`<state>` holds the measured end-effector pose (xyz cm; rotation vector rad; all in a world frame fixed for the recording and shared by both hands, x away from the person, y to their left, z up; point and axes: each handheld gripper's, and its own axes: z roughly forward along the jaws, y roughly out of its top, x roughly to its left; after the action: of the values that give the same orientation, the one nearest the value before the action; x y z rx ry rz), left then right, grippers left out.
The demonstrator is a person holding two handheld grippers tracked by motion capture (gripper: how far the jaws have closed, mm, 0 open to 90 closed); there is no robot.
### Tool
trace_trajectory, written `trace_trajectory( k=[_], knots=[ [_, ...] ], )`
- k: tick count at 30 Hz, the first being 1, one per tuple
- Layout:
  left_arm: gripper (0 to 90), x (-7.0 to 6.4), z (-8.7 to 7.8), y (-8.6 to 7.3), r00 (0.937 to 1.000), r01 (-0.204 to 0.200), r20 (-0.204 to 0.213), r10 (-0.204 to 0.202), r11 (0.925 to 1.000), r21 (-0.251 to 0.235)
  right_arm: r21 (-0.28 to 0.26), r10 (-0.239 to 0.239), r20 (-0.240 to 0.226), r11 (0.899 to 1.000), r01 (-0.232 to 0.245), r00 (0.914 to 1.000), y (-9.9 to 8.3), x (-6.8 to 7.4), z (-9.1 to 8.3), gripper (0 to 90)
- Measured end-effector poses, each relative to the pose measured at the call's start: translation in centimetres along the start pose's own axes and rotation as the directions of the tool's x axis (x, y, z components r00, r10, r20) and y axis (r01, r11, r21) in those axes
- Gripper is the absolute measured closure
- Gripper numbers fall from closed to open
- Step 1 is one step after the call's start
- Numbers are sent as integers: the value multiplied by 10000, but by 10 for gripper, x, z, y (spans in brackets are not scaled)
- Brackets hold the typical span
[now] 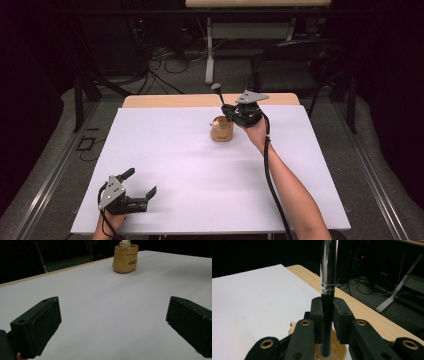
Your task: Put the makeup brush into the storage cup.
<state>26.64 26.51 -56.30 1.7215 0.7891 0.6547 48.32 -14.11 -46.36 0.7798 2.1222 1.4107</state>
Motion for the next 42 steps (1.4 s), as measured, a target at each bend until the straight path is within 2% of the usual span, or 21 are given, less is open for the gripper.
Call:
trace_trajectory(
  k=[28,42],
  knots=[
    [0,0,0,0,10000,-5,-18,5,10000,33,1051,493,-239,9934,-465,9985,-24,-6,24,789],
    [0,0,0,0,10000,-29,-26,29,10000,50,1360,724,-329,9884,-673,9968,-31,-10,25,787]
  ],
)
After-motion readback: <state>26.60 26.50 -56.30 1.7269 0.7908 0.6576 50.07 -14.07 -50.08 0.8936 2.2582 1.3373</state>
